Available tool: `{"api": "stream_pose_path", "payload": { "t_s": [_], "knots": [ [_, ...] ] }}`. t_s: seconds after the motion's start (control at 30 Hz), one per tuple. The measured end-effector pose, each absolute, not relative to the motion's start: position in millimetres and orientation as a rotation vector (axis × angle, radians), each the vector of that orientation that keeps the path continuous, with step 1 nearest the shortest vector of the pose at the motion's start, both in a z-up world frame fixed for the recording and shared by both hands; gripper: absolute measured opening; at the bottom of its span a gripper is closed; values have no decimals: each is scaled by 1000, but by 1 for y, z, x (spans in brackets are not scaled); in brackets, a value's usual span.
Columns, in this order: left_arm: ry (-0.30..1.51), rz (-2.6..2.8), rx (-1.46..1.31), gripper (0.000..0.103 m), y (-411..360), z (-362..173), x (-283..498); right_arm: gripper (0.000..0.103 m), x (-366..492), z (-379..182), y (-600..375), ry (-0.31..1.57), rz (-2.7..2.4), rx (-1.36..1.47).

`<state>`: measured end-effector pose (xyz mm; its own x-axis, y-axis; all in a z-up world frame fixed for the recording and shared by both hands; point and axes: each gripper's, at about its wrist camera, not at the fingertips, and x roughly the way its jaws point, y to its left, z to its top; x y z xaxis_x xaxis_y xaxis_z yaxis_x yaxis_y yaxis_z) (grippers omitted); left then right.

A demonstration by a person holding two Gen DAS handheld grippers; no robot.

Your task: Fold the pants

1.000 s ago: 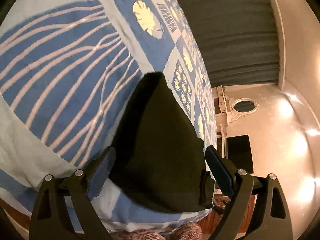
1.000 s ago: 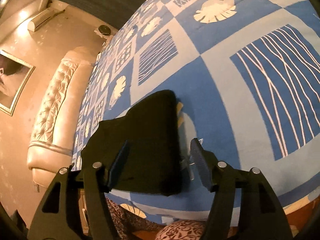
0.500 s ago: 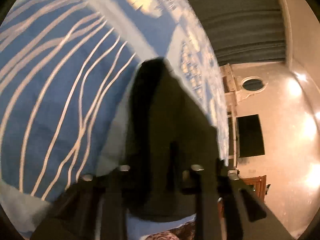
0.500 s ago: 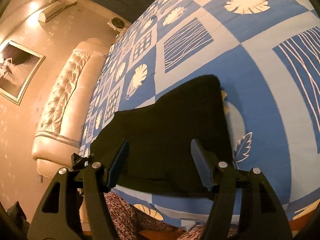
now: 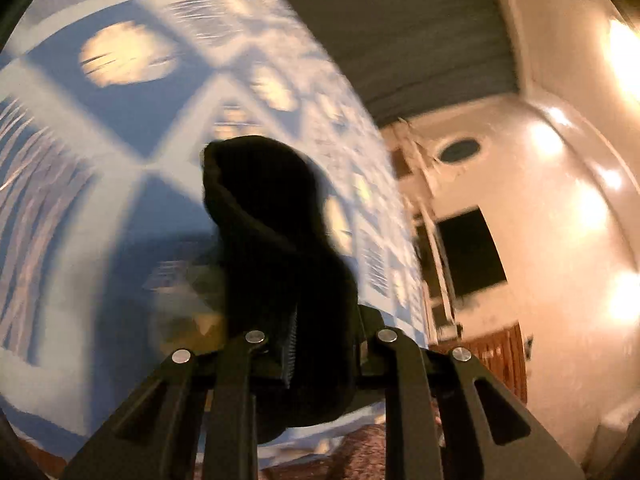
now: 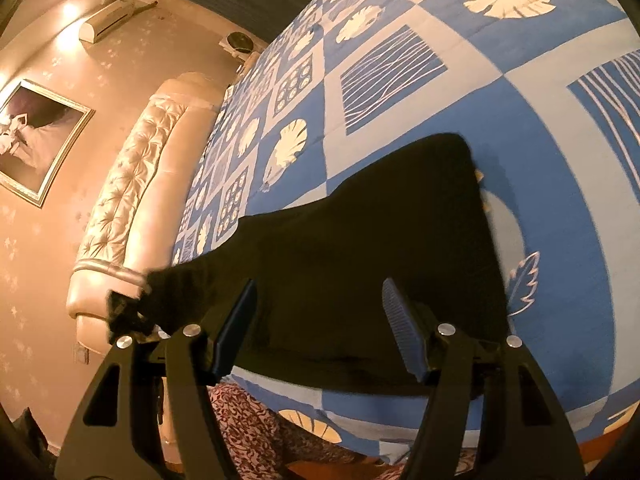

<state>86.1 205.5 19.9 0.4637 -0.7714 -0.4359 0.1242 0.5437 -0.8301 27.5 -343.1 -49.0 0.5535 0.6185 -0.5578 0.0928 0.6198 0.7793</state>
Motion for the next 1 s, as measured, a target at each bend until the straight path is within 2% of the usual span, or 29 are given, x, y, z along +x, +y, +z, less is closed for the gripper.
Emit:
{"api": "stream_pose_path", "payload": {
  "t_s": [0.1, 0.2, 0.33, 0.43, 0.57, 0.6, 0.63, 0.7, 0.83, 1.0],
  "knots": [
    [914, -737, -747, 20, 140, 55, 88, 65, 29, -45, -334, 949, 397, 868],
    [908, -861, -714, 20, 70, 69, 88, 65, 29, -41, -327, 941, 428, 874],
    [952, -937, -489, 20, -44, 61, 84, 66, 30, -40, -324, 942, 445, 888],
    [1030, -971, -510, 20, -86, 35, 82, 66, 27, -43, -325, 949, 441, 907],
    [983, -971, -524, 24, -79, 35, 66, 74, 26, -42, -324, 945, 446, 921],
    [962, -963, -532, 38, -69, 39, 62, 74, 26, -42, -322, 944, 450, 919],
    [944, -942, -543, 60, -66, 44, 52, 75, 28, -41, -319, 948, 463, 918],
    [871, -845, -593, 82, -29, 52, 47, 75, 33, -40, -308, 957, 501, 925],
    [789, -624, -665, 86, 47, 46, 46, 75, 56, -42, -275, 986, 577, 937],
    [861, -267, -842, 87, 131, -10, 52, 76, 109, -54, -219, 1072, 678, 982]
  ]
}}
